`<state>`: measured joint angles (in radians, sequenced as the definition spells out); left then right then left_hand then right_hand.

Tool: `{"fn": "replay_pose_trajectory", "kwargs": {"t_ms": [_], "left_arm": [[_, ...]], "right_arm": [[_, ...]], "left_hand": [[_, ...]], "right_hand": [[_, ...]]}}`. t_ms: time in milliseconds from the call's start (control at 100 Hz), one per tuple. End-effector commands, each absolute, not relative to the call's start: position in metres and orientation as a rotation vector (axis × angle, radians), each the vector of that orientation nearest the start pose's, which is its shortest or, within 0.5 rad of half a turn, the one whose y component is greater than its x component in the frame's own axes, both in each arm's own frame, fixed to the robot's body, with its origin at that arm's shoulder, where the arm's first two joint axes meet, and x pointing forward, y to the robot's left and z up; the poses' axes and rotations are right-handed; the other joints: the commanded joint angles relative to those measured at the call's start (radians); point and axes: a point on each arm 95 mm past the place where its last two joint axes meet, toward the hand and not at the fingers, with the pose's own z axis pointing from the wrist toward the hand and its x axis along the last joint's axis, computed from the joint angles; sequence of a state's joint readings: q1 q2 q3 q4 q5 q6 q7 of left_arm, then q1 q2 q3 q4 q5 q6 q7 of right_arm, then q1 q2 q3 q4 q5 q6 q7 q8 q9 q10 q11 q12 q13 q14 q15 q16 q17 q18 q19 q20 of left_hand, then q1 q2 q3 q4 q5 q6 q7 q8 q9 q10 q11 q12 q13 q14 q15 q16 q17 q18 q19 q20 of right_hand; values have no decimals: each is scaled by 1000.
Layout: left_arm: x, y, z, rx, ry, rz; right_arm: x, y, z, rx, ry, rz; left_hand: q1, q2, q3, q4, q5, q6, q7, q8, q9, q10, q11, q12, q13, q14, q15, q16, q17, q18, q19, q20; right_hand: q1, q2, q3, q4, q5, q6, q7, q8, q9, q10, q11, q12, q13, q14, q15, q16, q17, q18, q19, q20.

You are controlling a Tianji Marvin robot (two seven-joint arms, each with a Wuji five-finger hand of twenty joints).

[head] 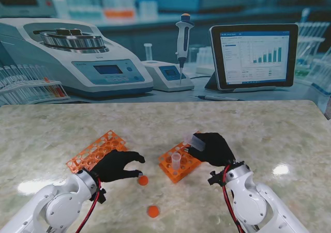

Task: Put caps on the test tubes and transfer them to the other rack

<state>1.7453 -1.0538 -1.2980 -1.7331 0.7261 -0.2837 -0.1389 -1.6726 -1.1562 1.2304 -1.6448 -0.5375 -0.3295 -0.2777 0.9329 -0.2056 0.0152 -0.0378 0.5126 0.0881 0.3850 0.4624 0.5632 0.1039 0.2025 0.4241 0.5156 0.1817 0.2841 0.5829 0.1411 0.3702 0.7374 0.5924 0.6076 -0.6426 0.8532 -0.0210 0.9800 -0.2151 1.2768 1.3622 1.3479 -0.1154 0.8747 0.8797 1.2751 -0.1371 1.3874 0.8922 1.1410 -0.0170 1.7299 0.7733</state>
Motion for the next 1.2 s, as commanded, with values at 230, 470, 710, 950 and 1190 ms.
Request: {"fn": "replay_pose_trajectory", "kwargs": {"t_ms": [230,470,710,950,1190], "left_arm": [[332,-14,-344,-1364,1814,-1741],[328,-15,-350,-1361,1864,-1713],[324,-17,-354,-1355,1904,-1683],[321,-18,-358,-1354,1944,-1650],[316,-20,-364,-1325,2000,-1601]], "right_arm": [[362,25,-309,-1751,-1284,-2727],[361,24,-309,-1753,-1292,-2725],[360,23,-309,-1748,-1301,-2722],[358,22,-308,-1748,-1303,-2725],[355,22,-306,-1740,-1294,-2730]], "left_hand": [[31,-88,88,22,-9,-34,37,4,-57,-16,16,34,28,-54,60,70,11,-26,113,70],[15,-98,111,18,-1,-56,42,5,-66,-14,11,43,10,-54,58,72,-5,-27,103,66],[-10,-110,139,11,12,-85,41,3,-78,-18,-11,41,-28,-48,26,58,-42,-29,44,43],[-22,-119,152,7,22,-95,27,-6,-88,-17,-28,31,-44,-46,4,47,-55,-32,20,39],[-37,-128,163,4,24,-108,22,-10,-95,-19,-35,26,-59,-47,-8,43,-70,-34,-4,37]], "right_hand": [[38,3,46,42,65,-35,89,46,61,54,-1,19,52,-156,161,43,42,-41,156,2],[44,5,37,39,60,-33,85,49,54,60,-2,20,52,-155,159,42,41,-39,152,0],[46,6,31,38,59,-32,82,51,52,58,-1,19,52,-154,158,41,41,-38,150,-1],[49,7,23,34,56,-33,79,54,48,58,-2,18,52,-152,156,39,40,-37,147,-3],[53,11,14,31,52,-33,74,56,45,60,-2,17,52,-152,154,38,40,-36,145,-4]]}}
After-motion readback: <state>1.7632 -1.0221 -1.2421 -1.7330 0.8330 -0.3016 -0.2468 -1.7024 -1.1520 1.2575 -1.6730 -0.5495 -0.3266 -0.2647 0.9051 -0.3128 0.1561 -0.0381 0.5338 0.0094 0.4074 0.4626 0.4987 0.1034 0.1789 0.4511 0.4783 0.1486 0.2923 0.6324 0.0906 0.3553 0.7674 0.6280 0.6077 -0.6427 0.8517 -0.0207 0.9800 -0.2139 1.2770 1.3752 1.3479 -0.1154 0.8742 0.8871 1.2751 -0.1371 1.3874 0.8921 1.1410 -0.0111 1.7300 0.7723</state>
